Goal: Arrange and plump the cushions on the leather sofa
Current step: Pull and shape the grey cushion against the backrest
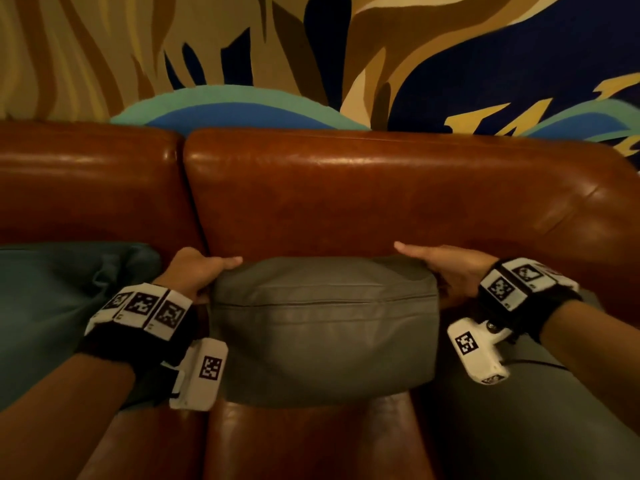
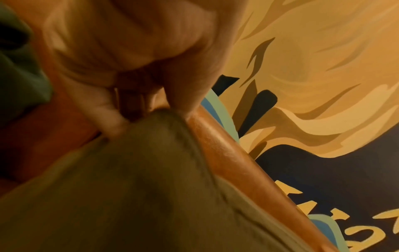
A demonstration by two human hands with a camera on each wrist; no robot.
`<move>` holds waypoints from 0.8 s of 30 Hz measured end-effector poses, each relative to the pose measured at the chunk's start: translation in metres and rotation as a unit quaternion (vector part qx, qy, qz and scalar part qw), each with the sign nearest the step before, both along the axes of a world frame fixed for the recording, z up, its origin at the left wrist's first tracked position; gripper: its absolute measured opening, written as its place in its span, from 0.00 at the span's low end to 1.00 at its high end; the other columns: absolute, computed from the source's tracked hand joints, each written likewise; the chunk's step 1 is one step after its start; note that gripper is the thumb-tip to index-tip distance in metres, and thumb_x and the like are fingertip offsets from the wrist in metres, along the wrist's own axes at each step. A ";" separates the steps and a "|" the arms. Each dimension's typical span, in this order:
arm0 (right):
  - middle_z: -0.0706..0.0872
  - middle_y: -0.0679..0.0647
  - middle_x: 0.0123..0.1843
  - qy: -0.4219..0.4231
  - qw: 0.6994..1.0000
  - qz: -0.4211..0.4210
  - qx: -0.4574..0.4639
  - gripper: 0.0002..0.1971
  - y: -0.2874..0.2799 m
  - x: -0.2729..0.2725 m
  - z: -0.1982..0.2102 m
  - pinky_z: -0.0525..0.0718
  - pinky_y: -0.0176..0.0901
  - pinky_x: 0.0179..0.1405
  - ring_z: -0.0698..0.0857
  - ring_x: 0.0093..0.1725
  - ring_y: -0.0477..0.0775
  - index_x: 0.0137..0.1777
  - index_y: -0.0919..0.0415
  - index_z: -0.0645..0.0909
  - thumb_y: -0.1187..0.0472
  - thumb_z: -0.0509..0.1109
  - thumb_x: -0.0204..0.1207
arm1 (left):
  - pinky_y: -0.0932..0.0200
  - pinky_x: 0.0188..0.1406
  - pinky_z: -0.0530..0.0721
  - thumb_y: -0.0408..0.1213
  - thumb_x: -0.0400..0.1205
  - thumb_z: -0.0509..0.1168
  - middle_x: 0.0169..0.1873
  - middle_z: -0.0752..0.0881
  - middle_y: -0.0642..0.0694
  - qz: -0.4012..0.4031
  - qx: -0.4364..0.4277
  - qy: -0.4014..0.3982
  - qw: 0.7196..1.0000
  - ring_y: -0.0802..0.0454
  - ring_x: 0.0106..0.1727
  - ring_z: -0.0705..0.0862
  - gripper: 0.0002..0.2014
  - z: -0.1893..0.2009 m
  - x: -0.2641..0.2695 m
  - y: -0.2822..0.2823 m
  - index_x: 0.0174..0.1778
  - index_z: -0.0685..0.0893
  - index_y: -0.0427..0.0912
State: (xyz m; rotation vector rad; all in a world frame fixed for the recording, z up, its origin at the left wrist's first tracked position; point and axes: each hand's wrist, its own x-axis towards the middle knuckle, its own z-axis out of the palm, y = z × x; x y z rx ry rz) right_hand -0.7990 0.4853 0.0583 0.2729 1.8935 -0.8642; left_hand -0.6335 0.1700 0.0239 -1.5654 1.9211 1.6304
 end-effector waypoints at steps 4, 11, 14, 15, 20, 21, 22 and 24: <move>0.89 0.64 0.56 0.039 0.999 -0.006 0.022 0.22 -0.008 0.004 0.002 0.89 0.59 0.49 0.88 0.56 0.65 0.63 0.68 0.85 0.52 0.77 0.75 | 0.54 0.31 0.77 0.34 0.81 0.71 0.29 0.78 0.39 -0.031 -0.018 -0.002 0.999 0.46 0.32 0.78 0.18 0.006 0.010 -0.006 0.27 0.74 0.36; 0.86 0.61 0.65 -0.015 0.985 -0.142 -0.098 0.17 -0.004 0.014 -0.010 0.88 0.50 0.47 0.86 0.58 0.58 0.71 0.65 0.78 0.56 0.61 0.88 | 0.58 0.46 0.86 0.32 0.88 0.58 0.35 0.87 0.40 0.090 0.140 0.076 0.983 0.49 0.39 0.85 0.09 -0.017 0.011 -0.008 0.50 0.81 0.32; 0.85 0.60 0.64 0.037 0.966 -0.201 -0.157 0.17 0.005 0.017 -0.009 0.87 0.45 0.48 0.85 0.58 0.55 0.69 0.65 0.78 0.55 0.59 0.88 | 0.52 0.66 0.80 0.42 0.90 0.53 0.57 0.85 0.40 0.098 0.139 0.131 0.977 0.45 0.61 0.83 0.18 -0.011 0.016 -0.003 0.67 0.79 0.34; 0.86 0.60 0.62 0.051 0.968 -0.191 -0.157 0.18 0.010 0.020 -0.007 0.85 0.46 0.50 0.84 0.58 0.57 0.67 0.64 0.80 0.51 0.60 0.87 | 0.51 0.66 0.79 0.45 0.89 0.55 0.58 0.86 0.41 0.081 0.126 0.149 0.977 0.45 0.61 0.83 0.19 -0.007 0.022 -0.003 0.67 0.80 0.35; 0.93 0.58 0.51 0.122 0.982 -0.028 -0.143 0.19 0.021 0.044 -0.012 0.87 0.51 0.53 0.91 0.53 0.58 0.52 0.67 0.86 0.49 0.68 0.82 | 0.61 0.40 0.83 0.38 0.82 0.69 0.40 0.88 0.41 -0.053 0.017 0.152 0.987 0.50 0.41 0.85 0.08 -0.004 0.053 0.010 0.45 0.88 0.37; 0.93 0.59 0.47 0.141 0.977 -0.037 -0.153 0.15 0.019 0.046 -0.012 0.89 0.50 0.50 0.91 0.50 0.59 0.48 0.69 0.84 0.54 0.69 0.82 | 0.60 0.42 0.84 0.35 0.81 0.69 0.41 0.87 0.37 -0.057 0.015 0.152 0.987 0.48 0.42 0.84 0.08 -0.007 0.054 0.009 0.46 0.87 0.32; 0.93 0.58 0.43 0.155 0.973 -0.050 -0.161 0.13 0.017 0.047 -0.010 0.91 0.47 0.45 0.91 0.48 0.58 0.44 0.69 0.82 0.57 0.70 0.82 | 0.58 0.45 0.85 0.33 0.82 0.69 0.43 0.85 0.34 -0.059 0.016 0.152 0.987 0.45 0.43 0.84 0.10 -0.008 0.054 0.008 0.48 0.86 0.27; 0.93 0.56 0.41 0.163 0.968 -0.073 -0.175 0.13 0.015 0.044 -0.010 0.90 0.43 0.35 0.92 0.44 0.54 0.40 0.65 0.83 0.57 0.69 0.83 | 0.57 0.47 0.84 0.32 0.83 0.67 0.43 0.87 0.36 -0.045 0.033 0.169 0.984 0.45 0.44 0.86 0.10 -0.006 0.049 0.005 0.49 0.86 0.27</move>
